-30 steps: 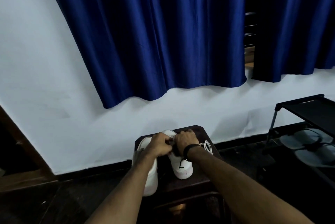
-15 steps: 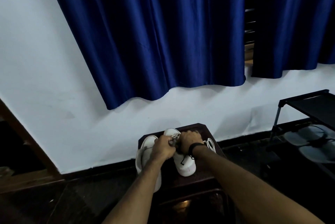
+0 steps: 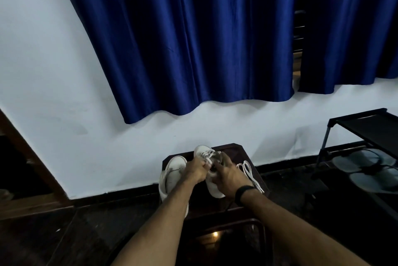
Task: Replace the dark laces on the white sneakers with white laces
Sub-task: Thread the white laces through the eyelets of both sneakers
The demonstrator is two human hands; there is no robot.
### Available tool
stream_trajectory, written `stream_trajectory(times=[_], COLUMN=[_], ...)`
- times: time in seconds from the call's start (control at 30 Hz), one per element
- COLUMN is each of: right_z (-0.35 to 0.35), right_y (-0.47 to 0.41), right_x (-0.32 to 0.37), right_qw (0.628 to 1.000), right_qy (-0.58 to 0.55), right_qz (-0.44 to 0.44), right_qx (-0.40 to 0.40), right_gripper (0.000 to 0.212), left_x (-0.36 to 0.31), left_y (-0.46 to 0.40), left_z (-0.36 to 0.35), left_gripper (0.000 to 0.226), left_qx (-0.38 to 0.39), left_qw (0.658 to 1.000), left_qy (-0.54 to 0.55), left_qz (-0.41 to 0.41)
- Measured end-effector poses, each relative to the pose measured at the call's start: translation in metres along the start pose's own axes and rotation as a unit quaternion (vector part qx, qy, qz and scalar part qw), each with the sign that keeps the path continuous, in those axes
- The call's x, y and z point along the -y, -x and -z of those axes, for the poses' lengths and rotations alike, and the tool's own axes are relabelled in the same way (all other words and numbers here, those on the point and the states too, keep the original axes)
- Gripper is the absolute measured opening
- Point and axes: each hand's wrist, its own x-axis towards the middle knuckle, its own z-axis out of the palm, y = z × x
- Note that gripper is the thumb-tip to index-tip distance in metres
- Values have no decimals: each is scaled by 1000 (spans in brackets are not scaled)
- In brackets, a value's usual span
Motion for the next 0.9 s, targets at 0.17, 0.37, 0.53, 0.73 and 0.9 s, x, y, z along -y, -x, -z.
stream_trajectory(times=[0.17,0.37,0.53,0.73,0.9], right_z=[1,2,16,29,10], right_y=[6,21,35,46,51], right_x=[3,6,3,-25,-43], right_qw=[998,996,997,959,968], right_qy=[0,-2,-7,-25,25], right_qz=[-45,-62,-49,-229,-249], right_qx=[-31,-59,-61,-163,-4], right_gripper=[49,44,43,40,60], left_x=[23,90,90,76,77], left_y=[26,53,49,37,45], left_z=[22,23,-3,-10,-10], left_gripper=[20,59,45,51,58], left_qx=[-293,-222,-167,-131,-123], left_qw=[950,939,934,944,935], left_qy=[-60,101,221,225,290], left_qz=[-84,242,227,201,161])
